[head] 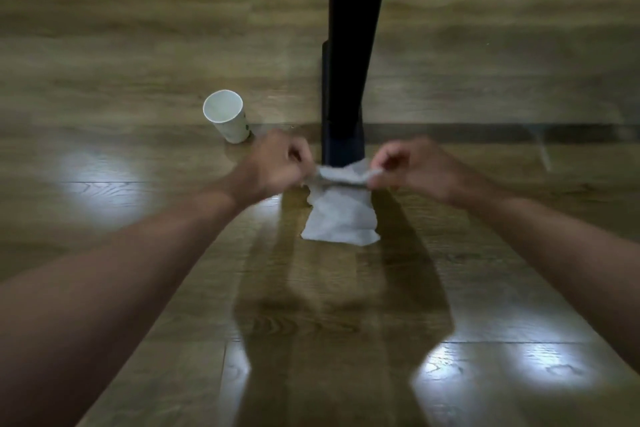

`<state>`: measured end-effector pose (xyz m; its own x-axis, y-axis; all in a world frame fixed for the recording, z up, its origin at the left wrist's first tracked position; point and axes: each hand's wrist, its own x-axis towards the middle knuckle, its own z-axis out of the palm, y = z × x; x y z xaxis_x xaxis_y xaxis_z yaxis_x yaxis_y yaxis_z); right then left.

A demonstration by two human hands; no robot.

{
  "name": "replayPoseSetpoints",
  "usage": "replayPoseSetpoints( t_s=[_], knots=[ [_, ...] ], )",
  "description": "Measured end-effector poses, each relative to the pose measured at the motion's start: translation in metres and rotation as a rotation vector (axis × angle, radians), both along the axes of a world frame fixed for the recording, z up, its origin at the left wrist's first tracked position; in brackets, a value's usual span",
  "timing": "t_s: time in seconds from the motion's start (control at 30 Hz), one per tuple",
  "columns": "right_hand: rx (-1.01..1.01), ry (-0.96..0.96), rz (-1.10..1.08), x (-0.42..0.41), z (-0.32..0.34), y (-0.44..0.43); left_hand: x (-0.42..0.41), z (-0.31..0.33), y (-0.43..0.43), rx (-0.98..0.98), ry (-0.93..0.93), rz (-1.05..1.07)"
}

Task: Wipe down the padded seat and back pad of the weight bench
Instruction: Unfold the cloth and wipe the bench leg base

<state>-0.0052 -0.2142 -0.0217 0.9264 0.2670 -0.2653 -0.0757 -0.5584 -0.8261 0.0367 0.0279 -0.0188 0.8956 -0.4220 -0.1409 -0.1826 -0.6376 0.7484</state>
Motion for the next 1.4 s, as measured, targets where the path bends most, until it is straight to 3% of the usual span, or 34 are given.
replayPoseSetpoints(
  t_s=[0.1,0.17,0.33,0.43,0.5,0.6,0.8,0.93,1.07,1.17,1.23,1.33,1.4],
  knots=[
    [-0.176,0.136,0.183,-0.028,-0.025,0.0,-0.031,-0.022,0.007,0.223,-0.019,-0.222],
    [-0.26,0.12,0.255,-0.032,-0.037,0.0,-0.036,-0.037,0.01,0.252,-0.042,-0.238],
    [-0.398,-0.194,0.035,-0.001,-0.043,0.016,-0.01,-0.058,0.005,0.258,-0.099,-0.012],
    [-0.549,-0.12,0.012,0.012,-0.053,0.033,-0.004,-0.069,-0.009,0.337,0.073,-0.042],
    [-0.582,-0.125,-0.035,0.015,-0.056,0.041,-0.008,-0.076,-0.017,0.368,0.082,-0.029],
    [-0.548,-0.16,-0.071,0.025,-0.047,0.044,-0.005,-0.071,-0.021,0.349,-0.009,0.037],
    [-0.22,-0.264,-0.27,0.036,-0.015,0.031,0.025,-0.036,-0.015,0.102,-0.093,0.114],
    [-0.122,-0.367,-0.33,0.026,-0.016,0.028,0.019,-0.033,-0.02,0.152,-0.259,0.055],
    [-0.305,-0.407,-0.117,-0.003,-0.034,0.018,0.001,-0.044,-0.01,0.272,-0.338,-0.151],
    [-0.457,-0.254,0.116,-0.026,-0.055,0.011,-0.01,-0.052,-0.003,0.348,-0.199,-0.282],
    [-0.47,-0.256,0.118,-0.027,-0.06,0.011,-0.01,-0.054,-0.005,0.344,-0.153,-0.274],
    [-0.468,-0.415,-0.008,-0.013,-0.06,0.017,-0.001,-0.055,-0.012,0.354,-0.222,-0.183],
    [-0.503,-0.441,0.025,-0.005,-0.061,0.025,0.0,-0.057,-0.016,0.402,-0.259,-0.198]
  ],
)
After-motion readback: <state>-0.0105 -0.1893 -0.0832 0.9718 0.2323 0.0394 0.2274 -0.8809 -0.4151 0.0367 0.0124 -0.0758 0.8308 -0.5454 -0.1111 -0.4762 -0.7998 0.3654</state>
